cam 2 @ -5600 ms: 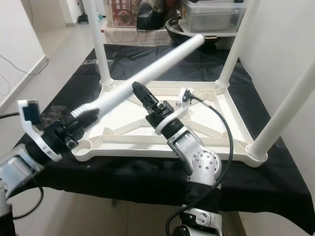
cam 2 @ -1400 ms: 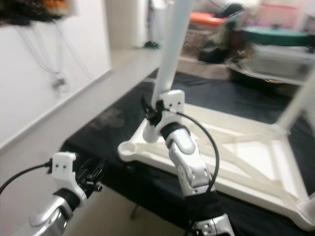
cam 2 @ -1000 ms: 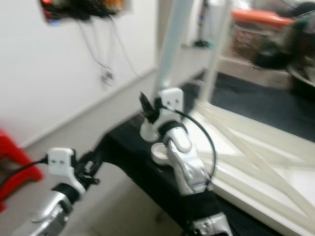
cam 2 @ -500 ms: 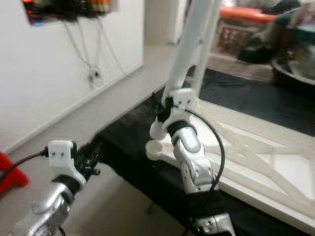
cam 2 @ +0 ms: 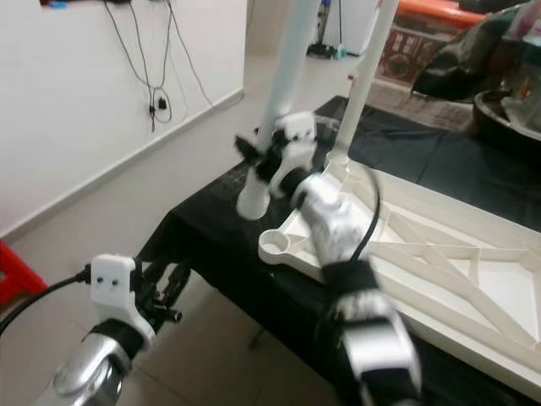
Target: Building children table
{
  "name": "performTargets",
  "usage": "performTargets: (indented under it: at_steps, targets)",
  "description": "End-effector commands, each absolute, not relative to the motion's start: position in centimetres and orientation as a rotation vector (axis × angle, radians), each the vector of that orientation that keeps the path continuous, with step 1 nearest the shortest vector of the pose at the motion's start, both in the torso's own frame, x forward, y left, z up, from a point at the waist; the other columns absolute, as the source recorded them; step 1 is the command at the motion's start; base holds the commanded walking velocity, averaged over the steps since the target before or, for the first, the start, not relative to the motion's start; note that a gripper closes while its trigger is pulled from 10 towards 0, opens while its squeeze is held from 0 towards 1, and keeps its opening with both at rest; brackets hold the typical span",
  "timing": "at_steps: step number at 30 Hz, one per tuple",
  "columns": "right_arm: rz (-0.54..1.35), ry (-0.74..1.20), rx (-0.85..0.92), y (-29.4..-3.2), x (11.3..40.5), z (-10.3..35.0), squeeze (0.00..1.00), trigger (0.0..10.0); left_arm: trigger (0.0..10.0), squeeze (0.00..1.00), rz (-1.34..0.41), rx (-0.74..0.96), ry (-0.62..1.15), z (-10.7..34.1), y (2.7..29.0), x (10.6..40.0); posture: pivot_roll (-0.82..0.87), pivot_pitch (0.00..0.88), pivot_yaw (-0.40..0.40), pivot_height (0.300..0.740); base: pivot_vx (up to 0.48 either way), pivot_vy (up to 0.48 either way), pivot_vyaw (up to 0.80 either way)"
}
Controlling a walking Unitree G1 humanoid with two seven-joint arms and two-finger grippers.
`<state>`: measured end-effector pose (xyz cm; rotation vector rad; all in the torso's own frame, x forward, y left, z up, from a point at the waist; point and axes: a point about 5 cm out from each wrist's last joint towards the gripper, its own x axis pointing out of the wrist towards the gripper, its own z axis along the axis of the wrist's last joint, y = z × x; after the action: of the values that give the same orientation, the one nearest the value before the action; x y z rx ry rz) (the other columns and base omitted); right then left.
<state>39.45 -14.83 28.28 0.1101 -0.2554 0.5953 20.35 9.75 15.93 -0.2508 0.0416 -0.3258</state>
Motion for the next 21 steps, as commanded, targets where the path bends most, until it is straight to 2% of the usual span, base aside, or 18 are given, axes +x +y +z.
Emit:
performTargets:
  at_steps: [1, 7, 10, 21]
  targets:
    - [0.673, -0.227, 0.143, -15.2, 39.5, 27.8, 0.00, 10.0, 10.0, 0.00, -0.344, -0.255, 0.050, 16.1, 9.3, 19.9, 0.09, 0.218, -0.083, 0.740, 0.000, 0.000, 0.00]
    - [0.816, -0.190, 0.162, -16.4, 39.4, 27.7, 0.00, 10.0, 10.0, 0.00, -0.356, -0.258, 0.065, 16.0, 8.9, 19.3, 0.10, 0.238, -0.085, 0.740, 0.000, 0.000, 0.00]
    - [0.972, -0.181, 0.179, -17.3, 38.5, 27.3, 0.00, 10.0, 10.0, 0.00, -0.355, -0.261, 0.078, 15.8, 8.8, 19.2, 0.09, 0.233, -0.085, 0.740, 0.000, 0.000, 0.00]
    - [1.059, -0.141, 0.052, -16.9, 38.5, 25.4, 0.00, 10.0, 10.0, 0.00, -0.355, -0.248, 0.078, 15.9, 8.6, 18.8, 0.10, 0.210, -0.089, 0.740, 0.000, 0.000, 0.00]
